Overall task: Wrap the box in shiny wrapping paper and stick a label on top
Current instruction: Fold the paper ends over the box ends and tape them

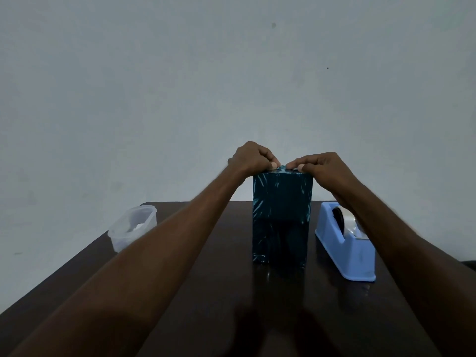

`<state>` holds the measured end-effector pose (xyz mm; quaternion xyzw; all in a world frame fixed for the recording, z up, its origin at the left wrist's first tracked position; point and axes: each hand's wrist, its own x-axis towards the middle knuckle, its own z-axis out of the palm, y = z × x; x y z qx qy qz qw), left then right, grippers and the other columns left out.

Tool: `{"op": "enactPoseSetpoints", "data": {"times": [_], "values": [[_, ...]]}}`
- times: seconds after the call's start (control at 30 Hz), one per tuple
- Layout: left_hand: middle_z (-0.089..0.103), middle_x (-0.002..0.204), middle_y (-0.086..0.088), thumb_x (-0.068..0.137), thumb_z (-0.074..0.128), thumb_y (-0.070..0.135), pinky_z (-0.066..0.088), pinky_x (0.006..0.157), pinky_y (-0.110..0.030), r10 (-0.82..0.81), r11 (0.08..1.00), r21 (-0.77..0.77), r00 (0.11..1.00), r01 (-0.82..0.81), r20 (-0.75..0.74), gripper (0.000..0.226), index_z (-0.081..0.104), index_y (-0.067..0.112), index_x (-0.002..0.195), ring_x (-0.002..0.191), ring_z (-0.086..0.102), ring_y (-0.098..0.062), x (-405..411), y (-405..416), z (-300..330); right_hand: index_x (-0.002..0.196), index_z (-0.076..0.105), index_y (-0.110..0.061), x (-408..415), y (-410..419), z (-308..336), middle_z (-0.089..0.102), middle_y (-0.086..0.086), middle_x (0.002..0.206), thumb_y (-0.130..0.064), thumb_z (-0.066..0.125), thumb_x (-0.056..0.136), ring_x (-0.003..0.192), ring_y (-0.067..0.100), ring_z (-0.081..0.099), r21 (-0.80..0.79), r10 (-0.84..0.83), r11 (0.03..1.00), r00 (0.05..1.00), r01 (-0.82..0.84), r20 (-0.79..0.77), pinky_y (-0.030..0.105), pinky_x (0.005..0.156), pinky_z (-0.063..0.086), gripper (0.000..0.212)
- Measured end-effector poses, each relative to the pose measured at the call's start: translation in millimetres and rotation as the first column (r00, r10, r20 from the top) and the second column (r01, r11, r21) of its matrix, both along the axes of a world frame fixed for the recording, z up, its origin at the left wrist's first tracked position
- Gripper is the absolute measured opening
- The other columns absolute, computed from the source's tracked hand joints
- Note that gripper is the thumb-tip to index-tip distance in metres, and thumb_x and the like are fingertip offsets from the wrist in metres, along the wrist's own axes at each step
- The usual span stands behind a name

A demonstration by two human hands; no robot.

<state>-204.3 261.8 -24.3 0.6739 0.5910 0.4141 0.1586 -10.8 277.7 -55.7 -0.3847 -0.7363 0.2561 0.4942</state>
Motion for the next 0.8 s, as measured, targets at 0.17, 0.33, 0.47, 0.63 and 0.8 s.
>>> {"op": "enactPoseSetpoints", "data": {"times": [0.17, 0.33, 0.47, 0.63, 0.8], "values": [[0.075, 0.080, 0.006, 0.073, 0.071, 0.016, 0.057, 0.086, -0.040, -0.005, 0.999, 0.033, 0.999, 0.003, 0.052, 0.015, 0.079, 0.027, 0.079, 0.091, 0.068, -0.014, -2.1, 0.0, -4.4, 0.096, 0.079, -0.014, 0.6, -1.8, -0.9, 0.076, 0.001, 0.099, -0.003, 0.052, 0.094, 0.106, 0.013, 0.064, -0.002, 0.008, 1.000, 1.000, -0.008, -0.001, 0.020, 0.088, 0.048, 0.030], [0.071, 0.086, 0.000, 0.076, 0.073, 0.006, 0.054, 0.066, -0.026, 0.028, 1.000, 0.003, 0.982, -0.029, 0.188, 0.014, 0.077, 0.017, 0.084, 0.084, 0.065, -0.014, 1.3, 0.7, -6.4, 0.108, 0.077, -0.021, 0.1, -1.6, -3.3, 0.073, 0.000, 0.109, -0.005, 0.050, 0.094, 0.092, -0.003, 0.063, 0.011, -0.003, 1.000, 1.000, 0.003, 0.008, 0.015, 0.080, 0.047, 0.034], [0.065, 0.081, 0.002, 0.079, 0.069, -0.002, 0.045, 0.058, -0.020, 0.036, 0.999, -0.035, 0.970, -0.028, 0.240, 0.015, 0.074, 0.009, 0.087, 0.078, 0.056, -0.008, 6.6, -3.2, -3.0, 0.104, 0.078, -0.020, 0.2, -5.1, -2.9, 0.074, -0.003, 0.106, -0.001, 0.048, 0.094, 0.091, -0.002, 0.061, 0.011, 0.057, 0.998, 0.998, -0.057, -0.017, 0.017, 0.085, 0.049, 0.037], [0.066, 0.081, 0.002, 0.080, 0.070, 0.001, 0.052, 0.067, -0.026, 0.065, 0.998, -0.038, 0.976, -0.059, 0.206, 0.012, 0.075, 0.009, 0.087, 0.086, 0.061, -0.016, 8.6, -1.5, -4.0, 0.100, 0.079, -0.017, -1.6, -3.0, 4.0, 0.069, 0.002, 0.118, 0.006, 0.044, 0.090, 0.125, 0.009, 0.051, -0.050, 0.078, 0.996, 0.996, -0.076, 0.047, 0.021, 0.094, 0.041, 0.044], [0.070, 0.091, 0.004, 0.082, 0.068, 0.010, 0.053, 0.082, -0.027, 0.099, 0.953, 0.286, 0.995, -0.100, 0.017, 0.015, 0.076, 0.019, 0.091, 0.092, 0.065, -0.012, 8.6, -13.7, 2.7, 0.101, 0.079, -0.016, -1.6, 1.5, 2.4, 0.063, 0.008, 0.130, 0.008, 0.043, 0.088, 0.138, 0.009, 0.040, -0.068, 0.120, 0.991, 0.992, -0.118, 0.028, 0.025, 0.099, 0.036, 0.045]]}}
